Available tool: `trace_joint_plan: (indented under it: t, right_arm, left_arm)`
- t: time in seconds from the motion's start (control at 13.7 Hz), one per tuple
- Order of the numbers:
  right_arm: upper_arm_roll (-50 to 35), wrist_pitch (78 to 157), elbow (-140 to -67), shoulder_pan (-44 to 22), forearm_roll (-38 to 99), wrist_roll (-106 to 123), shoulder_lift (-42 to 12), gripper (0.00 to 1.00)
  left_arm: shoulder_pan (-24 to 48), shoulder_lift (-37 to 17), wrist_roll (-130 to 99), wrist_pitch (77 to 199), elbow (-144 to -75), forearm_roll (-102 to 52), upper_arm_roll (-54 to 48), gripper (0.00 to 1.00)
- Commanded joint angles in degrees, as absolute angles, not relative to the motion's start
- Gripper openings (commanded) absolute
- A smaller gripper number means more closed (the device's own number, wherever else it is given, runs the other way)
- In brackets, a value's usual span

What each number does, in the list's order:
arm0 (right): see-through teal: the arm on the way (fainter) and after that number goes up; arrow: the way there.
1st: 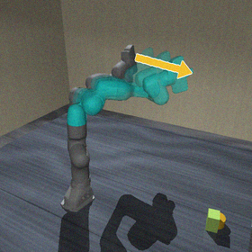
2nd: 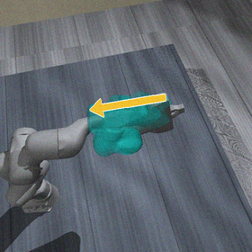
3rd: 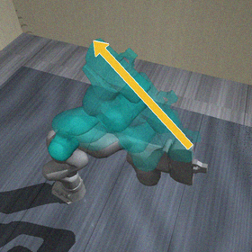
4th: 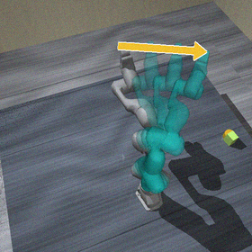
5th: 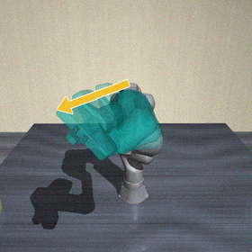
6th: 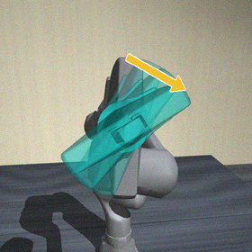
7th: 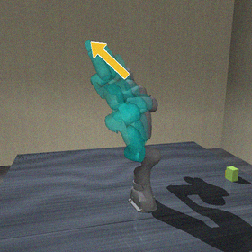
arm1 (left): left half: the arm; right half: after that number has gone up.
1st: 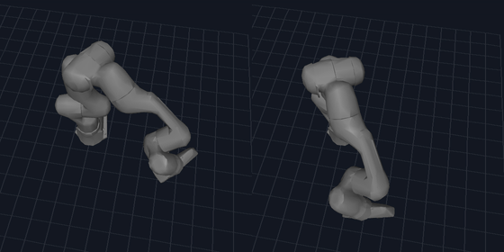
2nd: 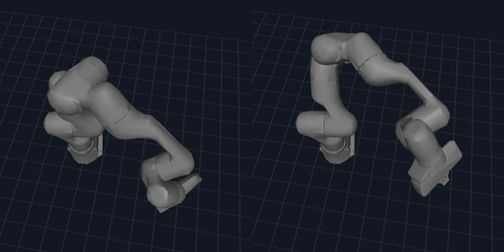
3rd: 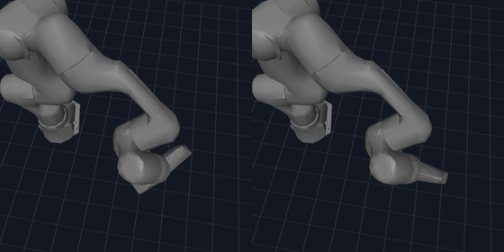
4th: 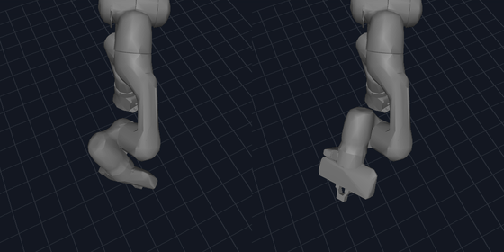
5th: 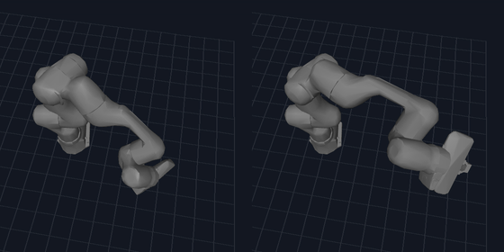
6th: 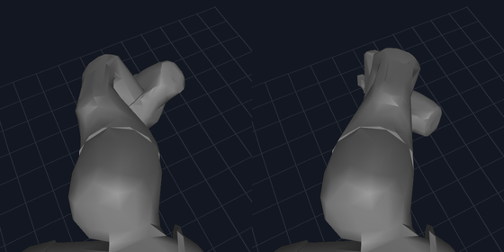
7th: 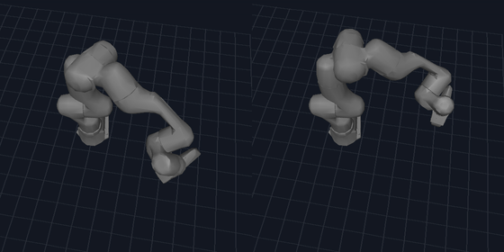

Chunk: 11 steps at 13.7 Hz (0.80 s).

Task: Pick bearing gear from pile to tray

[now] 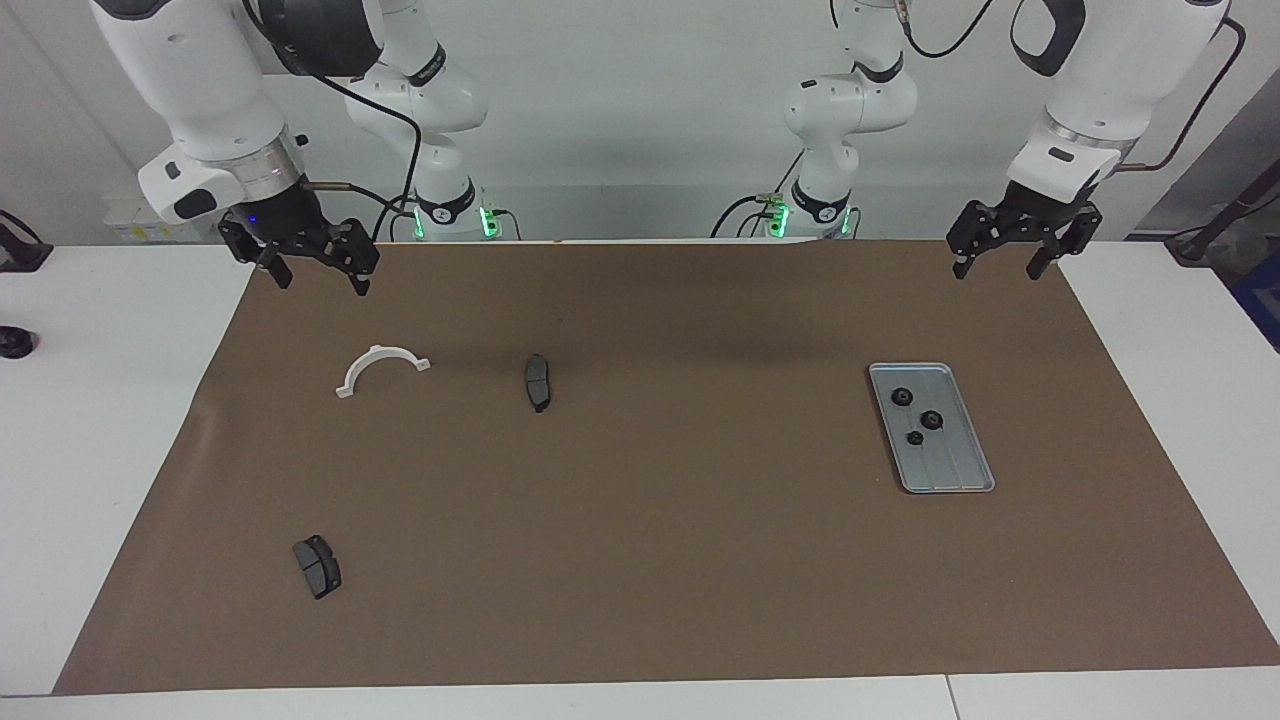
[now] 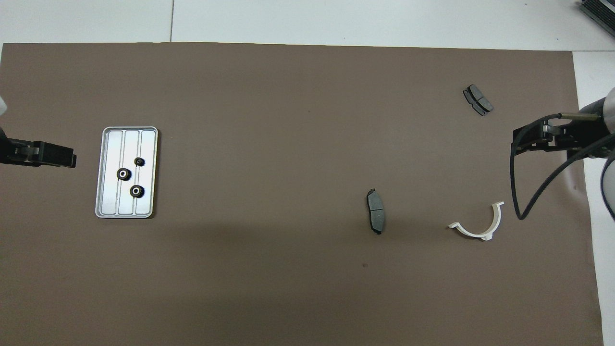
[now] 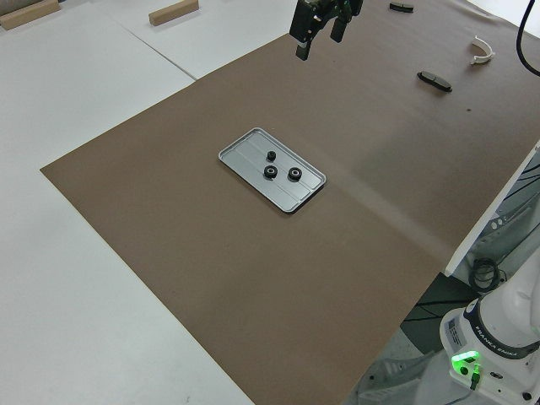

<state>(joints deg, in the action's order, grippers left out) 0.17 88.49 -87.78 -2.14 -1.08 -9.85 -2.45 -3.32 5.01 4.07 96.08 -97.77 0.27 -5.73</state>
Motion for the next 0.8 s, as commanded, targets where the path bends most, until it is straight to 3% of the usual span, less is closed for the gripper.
trace_joint_plan:
  t: [0.0, 0.73]
  right_arm:
    - [0.18, 89.39, -88.94, -1.93, -0.88, -10.02, -1.76, 1.00]
    - [0.26, 89.47, -91.85, -1.23, -0.88, -9.84, 0.09, 1.00]
  left_arm:
    - [-3.16, 5.71, 4.13, 95.80, -98.26, -0.53, -5.36, 1.00]
    - [-3.16, 6.24, 4.39, 96.50, -99.05, -0.44, -5.45, 1.00]
